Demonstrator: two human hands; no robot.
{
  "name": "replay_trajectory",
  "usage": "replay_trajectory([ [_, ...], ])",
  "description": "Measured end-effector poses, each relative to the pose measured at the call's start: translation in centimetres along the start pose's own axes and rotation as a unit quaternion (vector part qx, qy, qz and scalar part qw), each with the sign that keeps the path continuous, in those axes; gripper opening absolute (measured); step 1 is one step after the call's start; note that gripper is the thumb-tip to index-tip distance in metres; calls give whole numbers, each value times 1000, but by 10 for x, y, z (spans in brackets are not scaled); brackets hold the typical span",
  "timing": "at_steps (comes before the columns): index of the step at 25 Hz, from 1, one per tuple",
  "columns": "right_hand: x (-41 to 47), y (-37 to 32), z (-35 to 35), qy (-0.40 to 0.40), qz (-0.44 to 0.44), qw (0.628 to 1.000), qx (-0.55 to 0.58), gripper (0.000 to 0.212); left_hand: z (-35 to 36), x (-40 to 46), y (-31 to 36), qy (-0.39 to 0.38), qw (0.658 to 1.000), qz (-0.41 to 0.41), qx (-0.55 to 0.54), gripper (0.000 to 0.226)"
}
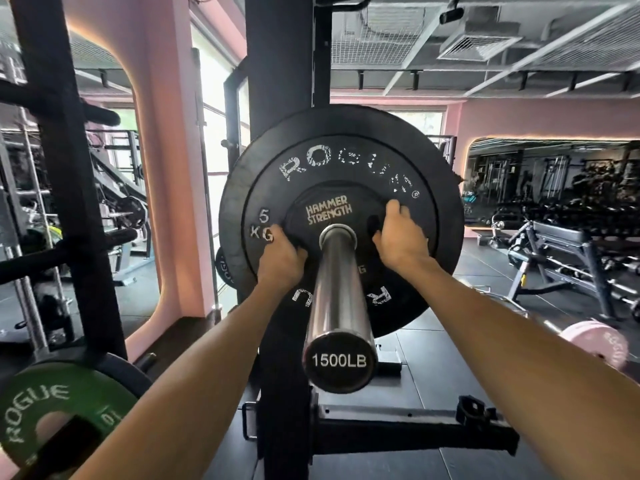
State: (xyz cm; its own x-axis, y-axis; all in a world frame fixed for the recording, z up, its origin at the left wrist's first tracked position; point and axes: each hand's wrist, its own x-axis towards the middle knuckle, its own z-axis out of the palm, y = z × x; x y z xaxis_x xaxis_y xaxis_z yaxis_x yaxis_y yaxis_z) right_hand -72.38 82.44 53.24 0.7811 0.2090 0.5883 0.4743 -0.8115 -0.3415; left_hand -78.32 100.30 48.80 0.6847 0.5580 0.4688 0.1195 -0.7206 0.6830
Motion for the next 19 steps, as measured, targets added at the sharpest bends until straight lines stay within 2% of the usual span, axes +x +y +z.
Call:
replay_trajectory([
  [4,-16,-1,-14,-22,1,1000,17,34,-15,-15,0,-15,1000,11,17,44],
  [10,-82,-8,-62,-56,11,997,42,33,-64,-76,6,-33,999,8,-16,61],
  [16,-164,-27,-114,-45,21,998,29,35,-121,-158,18,-23,998,30,-40,41],
  [19,-202,-37,-140,-40,21,999,28,35,-147,-201,27,-8,999,49,-19,31],
])
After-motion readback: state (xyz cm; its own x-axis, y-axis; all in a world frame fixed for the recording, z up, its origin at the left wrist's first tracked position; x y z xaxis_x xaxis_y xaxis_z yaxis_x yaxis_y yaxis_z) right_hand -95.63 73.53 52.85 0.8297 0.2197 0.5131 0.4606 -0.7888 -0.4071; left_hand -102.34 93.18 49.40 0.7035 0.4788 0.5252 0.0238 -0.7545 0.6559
